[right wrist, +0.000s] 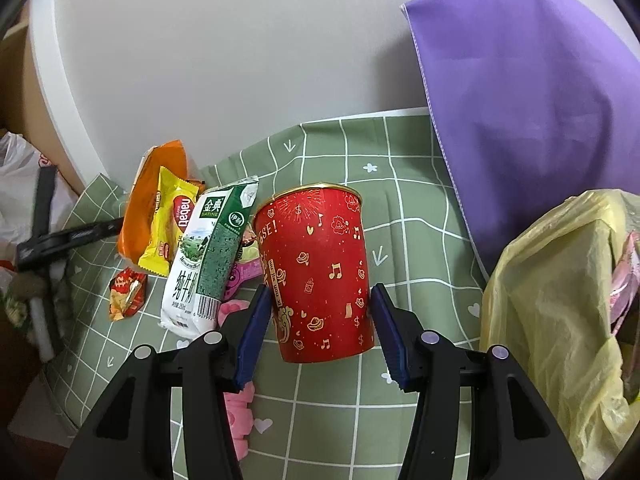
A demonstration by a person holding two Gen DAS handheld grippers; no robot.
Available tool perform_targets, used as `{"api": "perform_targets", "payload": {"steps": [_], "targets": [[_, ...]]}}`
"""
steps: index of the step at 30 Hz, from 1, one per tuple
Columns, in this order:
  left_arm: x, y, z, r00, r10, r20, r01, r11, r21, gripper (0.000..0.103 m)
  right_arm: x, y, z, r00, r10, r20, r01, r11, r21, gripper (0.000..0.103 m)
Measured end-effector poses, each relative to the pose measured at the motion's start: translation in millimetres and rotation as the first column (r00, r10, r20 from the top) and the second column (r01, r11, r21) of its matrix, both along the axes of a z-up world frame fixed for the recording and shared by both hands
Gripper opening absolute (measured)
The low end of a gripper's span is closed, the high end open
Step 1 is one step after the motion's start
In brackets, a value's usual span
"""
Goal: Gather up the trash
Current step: 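Grasp the black wrapper with the left tool while the right tool grasps the red paper cup, then carry the black wrapper and red cup over the yellow bag with both tools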
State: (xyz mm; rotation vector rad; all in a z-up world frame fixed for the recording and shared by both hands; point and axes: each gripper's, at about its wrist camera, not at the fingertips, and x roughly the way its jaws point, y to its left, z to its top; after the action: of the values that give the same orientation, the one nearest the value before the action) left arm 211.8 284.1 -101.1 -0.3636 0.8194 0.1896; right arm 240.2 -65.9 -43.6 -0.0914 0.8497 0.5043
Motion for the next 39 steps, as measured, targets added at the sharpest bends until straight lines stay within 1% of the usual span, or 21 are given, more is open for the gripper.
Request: {"api": "perform_targets", "payload": {"steps": [3, 7, 8, 9, 12, 16, 22, 24, 26, 28, 31, 33, 34, 37, 39], "targets": [[16, 6, -6, 0.999, 0.024, -0.036, -0.023, 1.000, 0.017, 0.039, -4, -1, 2, 1.000, -0.005, 0.011, 0.006, 1.000, -0.023, 0.049], [24, 14, -16, 0.996, 0.046, -0.070, -0.048, 0.998, -0.028, 0.039, -3, -4, 1, 1.000, -0.025, 0.007, 0.025, 0.999, -0.033, 0.049], [24, 15, -18, 0.996, 0.048, -0.074, -0.051, 0.998, -0.033, 0.037, -2, -5, 0, 1.000, -0.031, 0.002, 0.031, 0.999, -0.031, 0.049], [24, 15, -18, 0.996, 0.047, -0.073, -0.049, 0.998, -0.030, 0.029, 0, -5, -1, 0.999, -0.035, -0.004, 0.035, 0.999, -0.031, 0.049], [24, 12, -15, 0.997, 0.034, -0.066, -0.035, 0.999, -0.012, 0.023, 3, -4, -3, 0.999, -0.038, -0.015, 0.037, 0.999, -0.033, 0.049], [16, 4, -4, 0.999, 0.013, -0.037, -0.013, 1.000, -0.004, 0.022, 4, 1, -3, 0.999, -0.029, -0.013, 0.029, 0.999, -0.036, 0.049], [-6, -8, 20, 1.000, -0.020, 0.016, 0.020, 1.000, -0.012, 0.022, 1, 3, -1, 1.000, -0.009, 0.000, 0.009, 0.999, -0.037, 0.049], [-15, -13, 31, 0.999, -0.034, 0.034, 0.034, 0.999, 0.002, 0.022, -1, 1, 2, 1.000, -0.009, 0.011, 0.009, 0.999, -0.038, 0.049], [-16, -22, 43, 0.997, -0.052, 0.055, 0.050, 0.998, 0.034, 0.022, -3, -1, 7, 1.000, -0.011, 0.026, 0.012, 0.999, -0.041, 0.049], [-20, -34, 60, 0.994, -0.068, 0.082, 0.064, 0.997, 0.053, 0.022, -3, -5, 15, 0.999, -0.020, 0.045, 0.021, 0.999, -0.037, 0.049], [-22, -46, 91, 0.983, -0.103, 0.149, 0.094, 0.993, 0.064, 0.022, -5, -13, 30, 0.996, -0.035, 0.087, 0.038, 0.999, -0.027, 0.049], [-18, -65, 106, 0.971, -0.146, 0.192, 0.136, 0.989, 0.065, 0.022, -7, -21, 43, 0.991, -0.052, 0.125, 0.055, 0.998, -0.020, 0.049], [-16, -75, 117, 0.960, -0.178, 0.215, 0.167, 0.983, 0.071, 0.022, -8, -25, 49, 0.988, -0.061, 0.141, 0.064, 0.998, -0.016, 0.049], [-5, -106, 138, 0.934, -0.254, 0.250, 0.236, 0.966, 0.102, 0.022, -13, -41, 67, 0.979, -0.094, 0.182, 0.095, 0.995, 0.000, 0.049], [5, -133, 152, 0.908, -0.318, 0.271, 0.294, 0.947, 0.129, 0.022, -17, -54, 78, 0.971, -0.119, 0.208, 0.120, 0.993, 0.008, 0.049]]}}
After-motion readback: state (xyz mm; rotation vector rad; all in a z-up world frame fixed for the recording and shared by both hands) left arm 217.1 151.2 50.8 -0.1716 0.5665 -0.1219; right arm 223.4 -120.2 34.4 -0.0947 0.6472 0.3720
